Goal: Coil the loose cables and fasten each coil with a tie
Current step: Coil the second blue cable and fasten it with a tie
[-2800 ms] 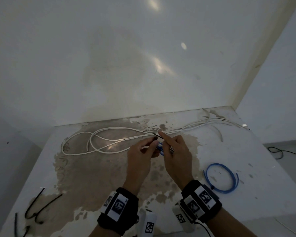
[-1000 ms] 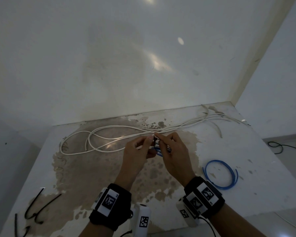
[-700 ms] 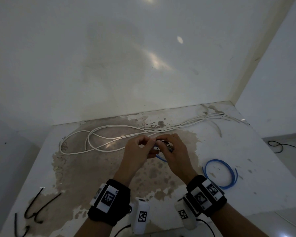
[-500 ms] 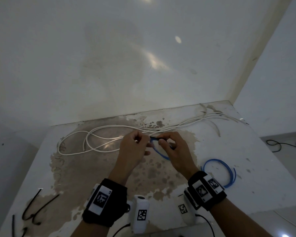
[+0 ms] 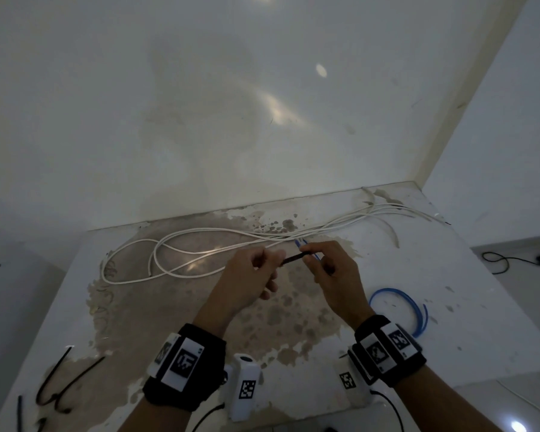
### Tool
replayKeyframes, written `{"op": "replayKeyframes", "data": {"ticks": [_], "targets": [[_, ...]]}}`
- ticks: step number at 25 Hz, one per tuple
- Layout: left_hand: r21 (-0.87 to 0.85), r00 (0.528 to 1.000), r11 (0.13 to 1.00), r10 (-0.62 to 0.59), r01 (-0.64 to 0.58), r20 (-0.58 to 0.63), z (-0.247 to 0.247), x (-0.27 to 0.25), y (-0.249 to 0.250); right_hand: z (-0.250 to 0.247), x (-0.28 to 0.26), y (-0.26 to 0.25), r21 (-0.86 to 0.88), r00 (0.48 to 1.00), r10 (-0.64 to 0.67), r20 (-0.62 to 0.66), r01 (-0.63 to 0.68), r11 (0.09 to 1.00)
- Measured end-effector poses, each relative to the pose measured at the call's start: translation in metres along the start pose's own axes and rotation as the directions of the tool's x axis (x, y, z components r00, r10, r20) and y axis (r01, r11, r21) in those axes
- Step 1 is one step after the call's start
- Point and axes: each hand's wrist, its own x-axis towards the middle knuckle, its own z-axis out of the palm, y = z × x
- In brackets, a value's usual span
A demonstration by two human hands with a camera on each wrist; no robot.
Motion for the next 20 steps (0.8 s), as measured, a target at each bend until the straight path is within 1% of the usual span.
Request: {"op": "replayKeyframes", "data": {"ticks": [1, 2, 4, 6, 7, 9, 11, 13, 14, 15, 16, 17, 18, 19, 20], "targets": [[0.084, 0.998, 0.996, 0.034, -0.039, 0.055, 0.002, 0.000, -0.002, -0.001, 0.000, 0.001, -0.016, 1.000, -0.022, 0.019, 0.022, 1.000], [0.152, 0.994, 0.985, 0.072, -0.084, 0.084, 0.003, -0.001, -0.005, -0.001, -0.002, 0.002, -0.043, 0.997, -0.050, 0.051, 0.052, 0.998], [0.232, 0.985, 0.959, 0.146, -0.164, 0.093, 0.008, 0.001, -0.009, -0.007, -0.006, 0.008, -0.129, 0.984, -0.095, 0.151, 0.115, 0.985], [0.281, 0.970, 0.930, 0.217, -0.239, 0.106, 0.017, 0.000, -0.014, -0.015, -0.013, 0.020, -0.211, 0.964, -0.091, 0.250, 0.146, 0.967], [0.309, 0.962, 0.911, 0.251, -0.273, 0.111, 0.022, -0.002, -0.017, -0.019, -0.016, 0.024, -0.239, 0.957, -0.080, 0.280, 0.150, 0.959], [0.333, 0.946, 0.885, 0.307, -0.325, 0.108, 0.031, -0.008, -0.023, -0.024, -0.021, 0.031, -0.266, 0.947, -0.057, 0.316, 0.146, 0.953], [0.285, 0.942, 0.897, 0.318, -0.337, 0.110, 0.036, -0.012, -0.028, -0.025, -0.027, 0.033, -0.269, 0.947, -0.048, 0.319, 0.139, 0.953], [0.198, 0.951, 0.936, 0.260, -0.291, 0.168, 0.038, -0.015, -0.031, -0.025, -0.031, 0.027, -0.245, 0.962, -0.002, 0.271, 0.071, 0.967], [0.135, 0.959, 0.966, 0.191, -0.222, 0.208, 0.038, -0.015, -0.032, -0.027, -0.033, 0.026, -0.203, 0.975, 0.040, 0.218, 0.005, 0.979], [0.067, 0.968, 0.990, 0.105, -0.123, 0.229, 0.039, -0.015, -0.033, -0.031, -0.035, 0.026, -0.133, 0.984, 0.094, 0.153, -0.074, 0.988], [0.009, 0.977, 1.000, 0.019, -0.021, 0.214, 0.040, -0.014, -0.038, -0.036, -0.036, 0.028, -0.064, 0.982, 0.155, 0.105, -0.149, 0.987], [-0.040, 0.984, 0.998, -0.049, 0.057, 0.169, 0.041, -0.011, -0.045, -0.041, -0.038, 0.032, -0.021, 0.976, 0.200, 0.089, -0.199, 0.980], [-0.072, 0.989, 0.992, -0.096, 0.104, 0.116, 0.041, -0.009, -0.053, -0.045, -0.039, 0.037, -0.015, 0.969, 0.225, 0.103, -0.224, 0.974], [-0.069, 0.989, 0.989, -0.128, 0.133, 0.075, 0.042, -0.006, -0.064, -0.048, -0.042, 0.042, -0.034, 0.962, 0.239, 0.131, -0.237, 0.971], [-0.031, 0.986, 0.987, -0.154, 0.156, 0.062, 0.043, -0.004, -0.075, -0.048, -0.044, 0.047, -0.056, 0.954, 0.259, 0.153, -0.253, 0.966]]}}
